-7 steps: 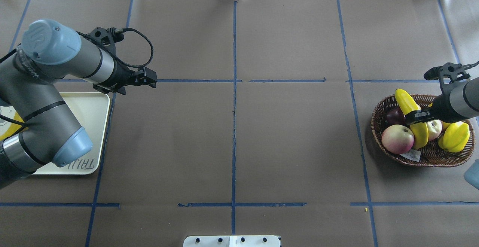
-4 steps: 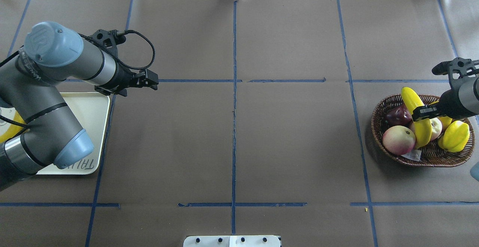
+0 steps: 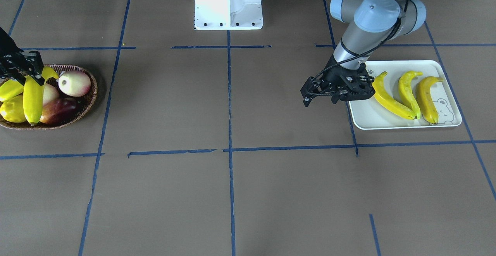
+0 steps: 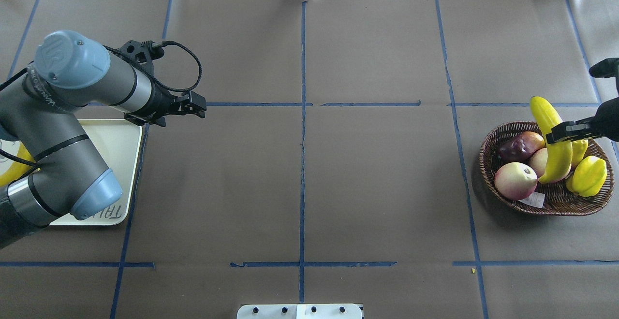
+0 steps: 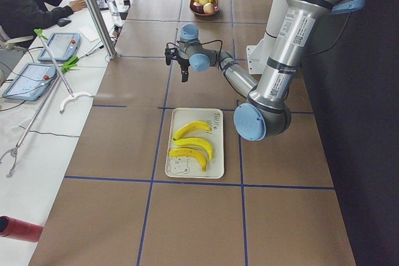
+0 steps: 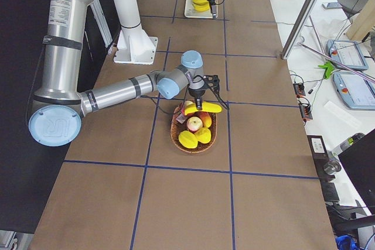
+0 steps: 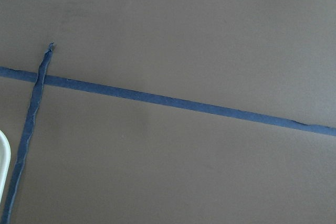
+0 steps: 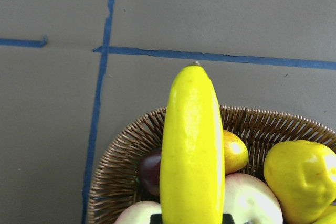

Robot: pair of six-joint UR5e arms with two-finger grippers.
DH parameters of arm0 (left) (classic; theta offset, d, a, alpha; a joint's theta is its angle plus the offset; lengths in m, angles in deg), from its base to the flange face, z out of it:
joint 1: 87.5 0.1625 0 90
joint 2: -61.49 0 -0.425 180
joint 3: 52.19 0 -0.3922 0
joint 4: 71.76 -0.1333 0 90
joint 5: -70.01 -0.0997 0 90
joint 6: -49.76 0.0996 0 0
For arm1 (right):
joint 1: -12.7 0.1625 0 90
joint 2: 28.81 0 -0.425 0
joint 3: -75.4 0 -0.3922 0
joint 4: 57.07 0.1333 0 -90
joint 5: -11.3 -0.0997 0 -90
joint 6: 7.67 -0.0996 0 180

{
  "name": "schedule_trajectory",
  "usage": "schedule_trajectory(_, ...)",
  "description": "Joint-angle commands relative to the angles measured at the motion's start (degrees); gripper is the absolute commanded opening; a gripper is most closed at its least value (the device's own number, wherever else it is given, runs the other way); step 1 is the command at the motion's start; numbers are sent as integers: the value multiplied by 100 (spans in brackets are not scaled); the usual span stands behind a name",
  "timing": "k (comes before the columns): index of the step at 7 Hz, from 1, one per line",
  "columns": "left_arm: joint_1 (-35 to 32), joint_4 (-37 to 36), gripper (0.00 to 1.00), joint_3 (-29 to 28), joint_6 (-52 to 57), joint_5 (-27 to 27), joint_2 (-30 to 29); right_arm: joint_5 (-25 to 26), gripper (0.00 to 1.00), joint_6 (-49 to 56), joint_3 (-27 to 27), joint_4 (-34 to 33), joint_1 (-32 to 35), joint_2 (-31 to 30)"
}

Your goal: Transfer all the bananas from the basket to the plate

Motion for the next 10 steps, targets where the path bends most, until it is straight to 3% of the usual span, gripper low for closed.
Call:
schedule_trajectory(1,1,7,99,0,-12,0,-43,-1309,0,12,117,44,681,313)
schedule_trajectory(3,132,59,99,9,-536,-9,-236,-1341,1,-677,-119,35,491,1356)
schedule_trajectory(5,203,942,99,-17,-1405,-159,-307,-1115,1,-2554,-190,663,-140,2176)
schedule_trajectory(7,256,1699,99,-44,-2363,-159,-491,216,2,-3859,-296,1876,-1140,2276)
schedule_trajectory(10,265,2335,99,-245,-3333,-159,-965,1845,2,-4523,-288,2575,-2495,2468)
